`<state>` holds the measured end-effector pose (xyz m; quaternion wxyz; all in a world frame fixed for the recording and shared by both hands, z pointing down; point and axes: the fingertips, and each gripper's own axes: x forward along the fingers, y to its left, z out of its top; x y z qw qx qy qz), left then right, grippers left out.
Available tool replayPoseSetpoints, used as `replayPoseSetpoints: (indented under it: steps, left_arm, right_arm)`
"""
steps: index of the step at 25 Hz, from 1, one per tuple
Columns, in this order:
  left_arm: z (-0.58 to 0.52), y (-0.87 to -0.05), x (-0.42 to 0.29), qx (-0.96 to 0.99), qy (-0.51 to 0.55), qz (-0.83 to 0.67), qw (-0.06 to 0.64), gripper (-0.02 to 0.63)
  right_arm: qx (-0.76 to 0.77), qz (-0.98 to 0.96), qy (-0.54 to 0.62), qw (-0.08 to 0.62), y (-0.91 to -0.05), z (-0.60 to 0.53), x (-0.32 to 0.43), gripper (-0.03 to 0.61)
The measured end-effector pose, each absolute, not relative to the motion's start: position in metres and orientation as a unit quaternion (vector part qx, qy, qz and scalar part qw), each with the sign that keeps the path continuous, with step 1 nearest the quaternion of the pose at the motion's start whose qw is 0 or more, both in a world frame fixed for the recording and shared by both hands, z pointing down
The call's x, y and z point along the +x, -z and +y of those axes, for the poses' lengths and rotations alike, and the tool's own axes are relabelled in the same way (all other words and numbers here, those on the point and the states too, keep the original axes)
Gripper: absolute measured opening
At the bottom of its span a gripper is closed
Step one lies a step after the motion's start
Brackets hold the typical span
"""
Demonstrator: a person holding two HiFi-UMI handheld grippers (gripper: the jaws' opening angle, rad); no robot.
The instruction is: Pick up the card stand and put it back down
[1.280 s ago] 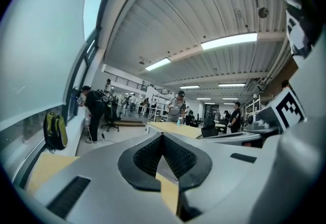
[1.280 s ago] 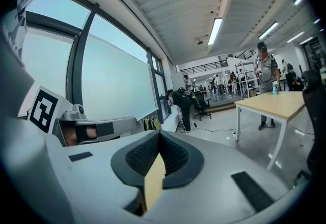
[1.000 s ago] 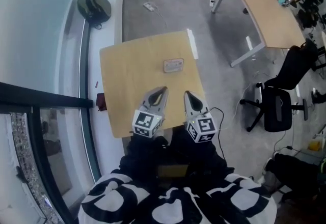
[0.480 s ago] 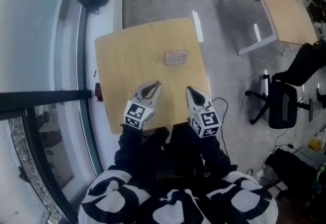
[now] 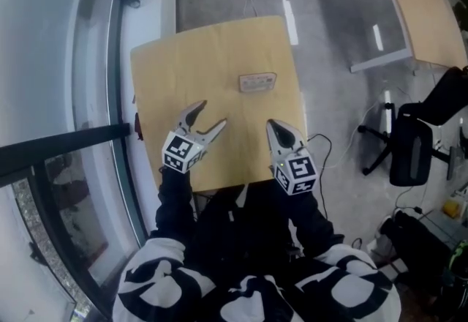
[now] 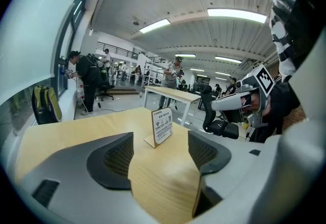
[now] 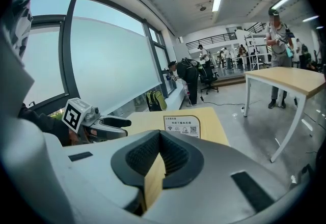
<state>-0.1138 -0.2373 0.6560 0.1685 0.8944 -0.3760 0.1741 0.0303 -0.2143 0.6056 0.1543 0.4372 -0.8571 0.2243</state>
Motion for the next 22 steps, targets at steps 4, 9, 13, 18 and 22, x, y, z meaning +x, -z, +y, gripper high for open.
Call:
replayPoseSetpoints:
  steps: [4, 9, 13, 18, 22]
  left_arm:
    - [-0.257, -0.668, -0.119, 0.906, -0.17, -0.349, 0.169, 0.411]
    - [-0.281, -0.686, -0.116, 0.916, -0.206, -0.315, 0.141, 0.413]
    - [-0.298, -0.688, -0.104, 0.927, -0.198, -0.291, 0.132, 0.411]
    - [-0.313, -0.676, -0.073, 0.944, -0.157, -0.258, 0.136, 0.396]
    - [-0.318, -0.671, -0.048, 0.955, -0.136, -0.223, 0.138, 0.385]
  right_arm:
    - [0.431, -0.858, -0.228, 0.164, -0.619, -0.226, 0.034, 0.021]
    - [0.432, -0.855, -0.228, 0.174, -0.629, -0.24, 0.041, 0.021]
    - [0.433, -0.853, -0.228, 0.181, -0.634, -0.248, 0.044, 0.021]
    - [0.426, -0.857, -0.228, 0.18, -0.638, -0.257, 0.045, 0.021]
    - [0.423, -0.859, -0.227, 0.179, -0.638, -0.262, 0.044, 0.021]
